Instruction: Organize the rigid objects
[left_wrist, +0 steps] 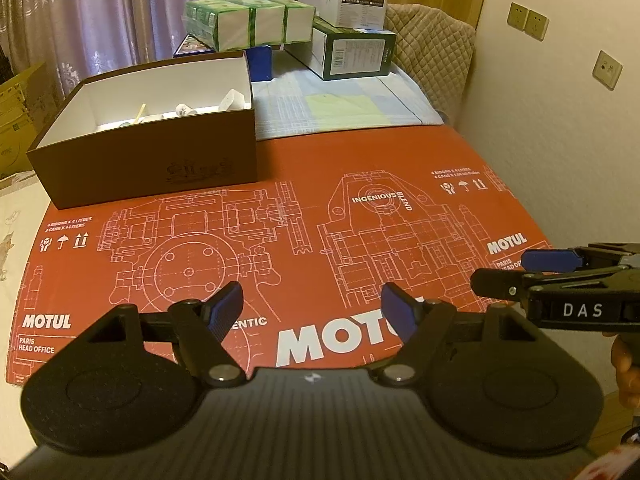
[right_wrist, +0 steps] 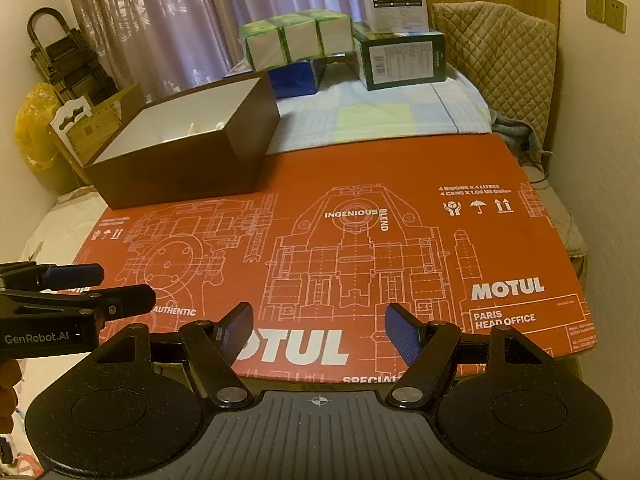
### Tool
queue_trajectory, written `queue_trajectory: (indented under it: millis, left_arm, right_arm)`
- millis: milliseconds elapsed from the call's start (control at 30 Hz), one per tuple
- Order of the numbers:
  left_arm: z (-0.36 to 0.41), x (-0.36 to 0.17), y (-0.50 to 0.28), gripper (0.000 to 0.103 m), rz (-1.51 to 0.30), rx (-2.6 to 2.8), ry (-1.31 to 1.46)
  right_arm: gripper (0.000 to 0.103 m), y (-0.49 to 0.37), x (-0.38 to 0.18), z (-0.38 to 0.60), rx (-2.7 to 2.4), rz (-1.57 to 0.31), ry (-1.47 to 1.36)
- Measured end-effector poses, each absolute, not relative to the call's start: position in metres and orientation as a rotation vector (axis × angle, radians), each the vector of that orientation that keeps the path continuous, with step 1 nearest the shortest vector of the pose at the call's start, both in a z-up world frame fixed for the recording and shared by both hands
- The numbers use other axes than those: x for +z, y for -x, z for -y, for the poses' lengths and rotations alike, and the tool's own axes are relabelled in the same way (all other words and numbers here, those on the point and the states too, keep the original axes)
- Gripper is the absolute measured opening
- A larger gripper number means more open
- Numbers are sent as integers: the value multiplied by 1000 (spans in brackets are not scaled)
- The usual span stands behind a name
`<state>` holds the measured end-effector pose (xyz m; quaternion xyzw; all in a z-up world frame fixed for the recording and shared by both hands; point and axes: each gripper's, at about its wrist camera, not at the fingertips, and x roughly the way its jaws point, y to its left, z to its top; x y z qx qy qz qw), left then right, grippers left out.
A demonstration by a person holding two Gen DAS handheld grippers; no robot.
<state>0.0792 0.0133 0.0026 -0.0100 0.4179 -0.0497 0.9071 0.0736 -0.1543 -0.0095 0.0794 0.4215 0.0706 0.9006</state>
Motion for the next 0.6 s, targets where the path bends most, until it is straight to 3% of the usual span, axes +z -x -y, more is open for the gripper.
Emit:
queue_trajectory:
  millis: [600]
  left_arm:
    - [-11,1,-83,73,-865,-107,15]
  right_arm:
    - [70,-77,-10,159,140,-875,-171]
